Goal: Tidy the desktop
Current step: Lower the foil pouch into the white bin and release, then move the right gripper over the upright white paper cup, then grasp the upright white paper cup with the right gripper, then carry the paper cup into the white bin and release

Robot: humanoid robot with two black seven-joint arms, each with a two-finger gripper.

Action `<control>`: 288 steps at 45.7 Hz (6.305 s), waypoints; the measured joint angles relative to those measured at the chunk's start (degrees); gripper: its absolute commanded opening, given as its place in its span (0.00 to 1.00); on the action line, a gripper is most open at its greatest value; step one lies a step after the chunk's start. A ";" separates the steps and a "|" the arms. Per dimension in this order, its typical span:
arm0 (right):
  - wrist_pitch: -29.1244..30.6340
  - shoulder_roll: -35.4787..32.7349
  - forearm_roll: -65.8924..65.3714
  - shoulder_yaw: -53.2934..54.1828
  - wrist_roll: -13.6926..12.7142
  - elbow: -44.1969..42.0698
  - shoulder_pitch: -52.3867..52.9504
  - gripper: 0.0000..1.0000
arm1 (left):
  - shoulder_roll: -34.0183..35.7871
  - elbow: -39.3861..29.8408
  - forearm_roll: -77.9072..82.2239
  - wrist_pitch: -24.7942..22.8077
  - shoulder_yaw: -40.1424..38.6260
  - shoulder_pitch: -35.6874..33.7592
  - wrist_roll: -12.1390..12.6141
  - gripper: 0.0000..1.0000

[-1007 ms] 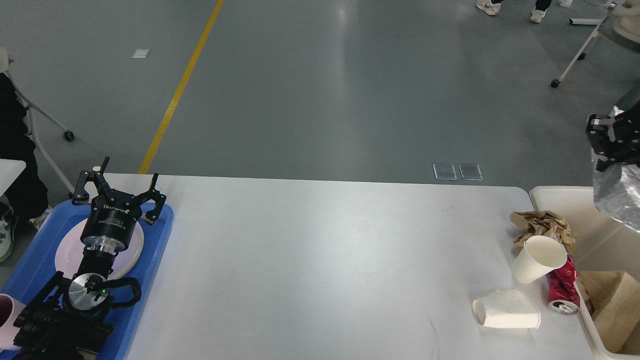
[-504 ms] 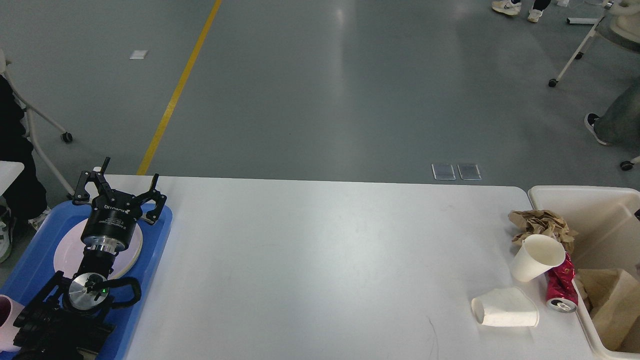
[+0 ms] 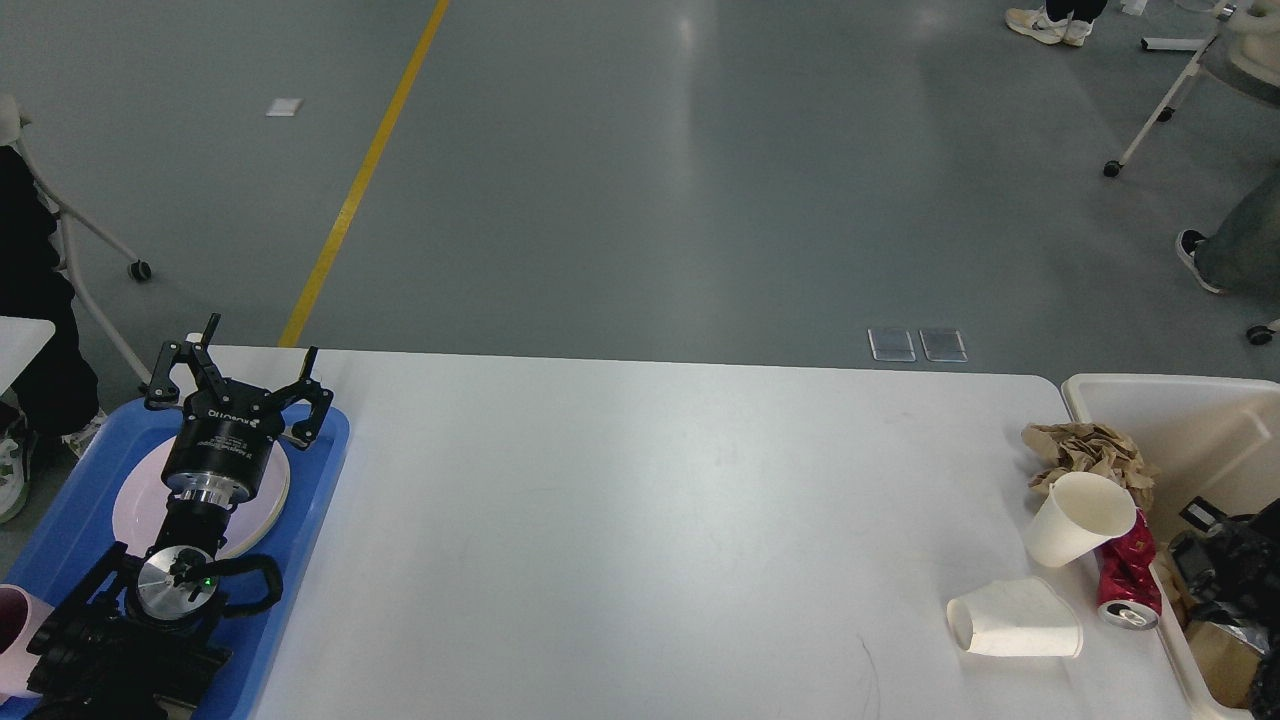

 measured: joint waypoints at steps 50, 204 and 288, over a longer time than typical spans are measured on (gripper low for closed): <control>2.56 -8.99 -3.30 -2.83 -0.23 13.73 16.99 1.00 | 0.02 0.00 0.02 0.00 0.00 -0.01 0.00 0.96; 15.11 -8.14 10.66 -9.06 -1.96 40.17 30.10 0.00 | -0.03 0.00 0.00 -0.02 0.00 -0.02 0.00 0.96; 22.97 -26.09 5.61 -25.93 -1.62 53.59 54.22 0.00 | -0.04 0.00 0.00 -0.02 0.01 0.00 0.00 0.96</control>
